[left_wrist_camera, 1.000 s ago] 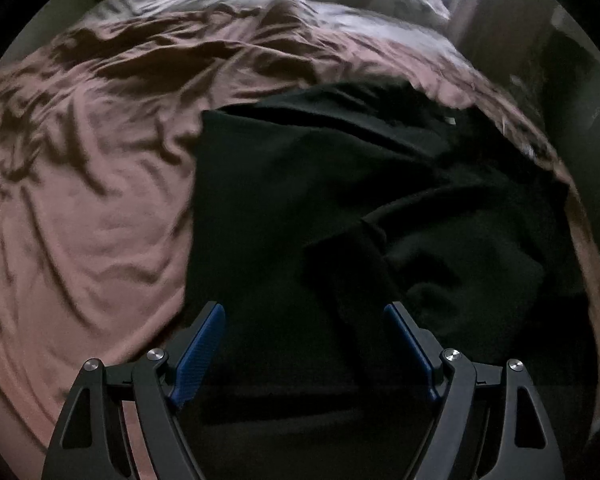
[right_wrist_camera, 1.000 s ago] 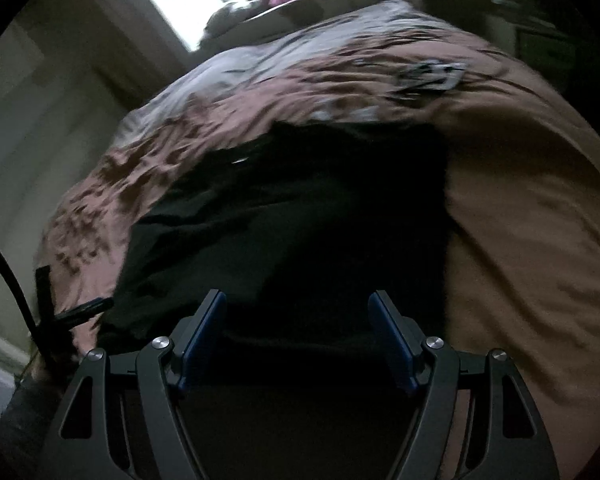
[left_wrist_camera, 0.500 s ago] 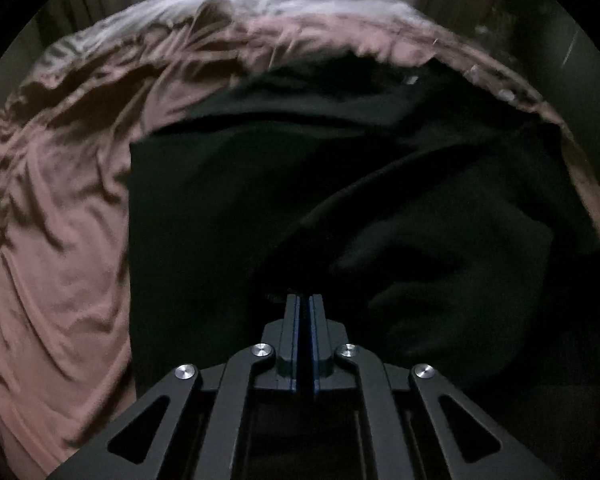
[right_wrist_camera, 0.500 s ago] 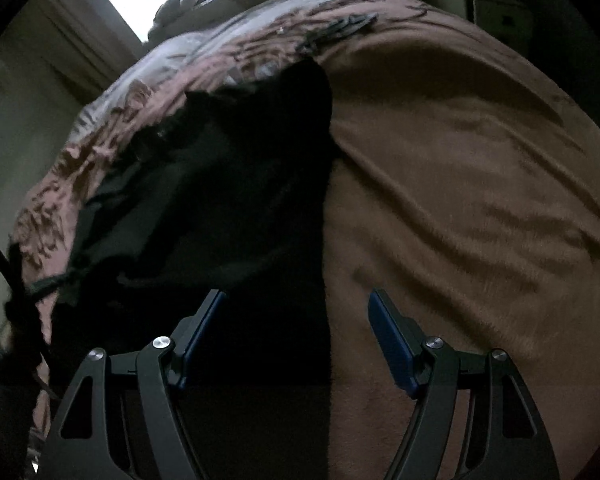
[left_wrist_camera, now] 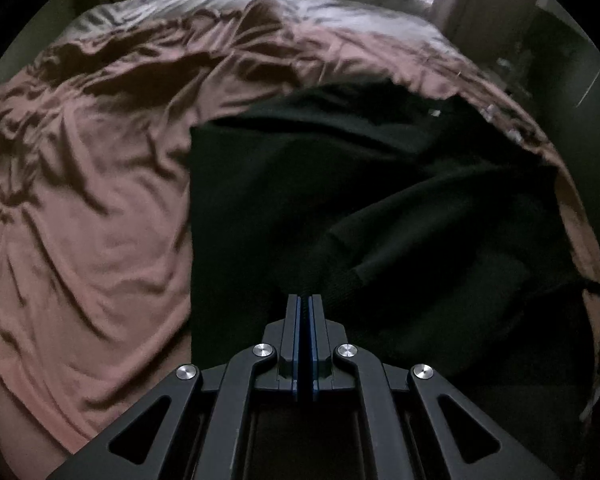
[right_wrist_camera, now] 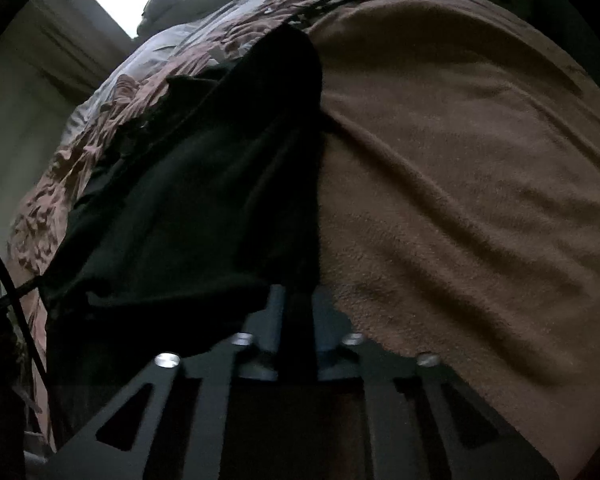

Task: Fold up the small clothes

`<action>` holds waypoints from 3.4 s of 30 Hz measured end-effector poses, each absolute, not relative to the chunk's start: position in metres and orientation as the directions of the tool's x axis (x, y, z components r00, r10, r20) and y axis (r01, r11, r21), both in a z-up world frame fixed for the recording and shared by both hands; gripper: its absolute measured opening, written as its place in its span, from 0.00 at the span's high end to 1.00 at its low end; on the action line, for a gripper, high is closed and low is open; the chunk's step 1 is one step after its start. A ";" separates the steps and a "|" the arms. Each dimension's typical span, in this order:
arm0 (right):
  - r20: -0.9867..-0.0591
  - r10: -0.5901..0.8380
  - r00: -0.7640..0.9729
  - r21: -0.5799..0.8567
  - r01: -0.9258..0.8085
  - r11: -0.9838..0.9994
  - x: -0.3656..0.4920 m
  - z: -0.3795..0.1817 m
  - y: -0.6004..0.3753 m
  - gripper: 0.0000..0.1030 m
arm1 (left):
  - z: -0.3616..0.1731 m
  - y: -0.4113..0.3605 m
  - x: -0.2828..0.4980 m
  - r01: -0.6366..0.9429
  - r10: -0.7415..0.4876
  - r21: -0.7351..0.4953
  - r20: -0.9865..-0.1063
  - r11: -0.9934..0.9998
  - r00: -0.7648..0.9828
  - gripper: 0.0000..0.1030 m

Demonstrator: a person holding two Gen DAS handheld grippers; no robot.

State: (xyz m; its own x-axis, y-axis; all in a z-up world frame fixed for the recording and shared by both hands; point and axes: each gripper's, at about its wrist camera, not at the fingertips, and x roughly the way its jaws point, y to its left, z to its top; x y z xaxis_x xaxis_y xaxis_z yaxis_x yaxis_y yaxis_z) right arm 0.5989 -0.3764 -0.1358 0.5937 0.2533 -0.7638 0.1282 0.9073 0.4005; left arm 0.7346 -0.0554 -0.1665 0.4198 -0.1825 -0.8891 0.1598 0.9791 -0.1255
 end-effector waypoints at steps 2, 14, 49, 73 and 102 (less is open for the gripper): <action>-0.761 0.228 0.608 0.381 0.133 0.915 0.593 -0.132 -0.376 0.97 | -0.174 -0.058 0.735 0.159 -0.166 -0.110 -0.899 0.981 0.405 0.97; -0.768 0.139 0.625 0.334 0.206 0.920 0.570 -0.127 -0.392 1.00 | -0.180 -0.046 0.744 0.116 -0.142 -0.103 -0.903 0.988 0.406 0.96; -0.651 0.102 0.752 0.189 0.030 0.982 0.758 -0.131 -0.383 0.70 | -0.194 -0.054 0.776 0.187 -0.199 -0.133 -0.895 0.973 0.400 0.96; -0.751 -0.111 0.651 0.054 0.228 0.972 0.786 -0.142 -0.386 0.93 | -0.211 -0.065 0.802 0.153 -0.147 -0.093 -0.907 0.984 0.395 0.94; -0.725 -0.029 0.688 0.140 0.188 0.972 0.548 0.011 -0.370 0.01 | -0.029 -0.008 0.634 0.034 -0.147 -0.163 -0.754 0.986 0.640 0.00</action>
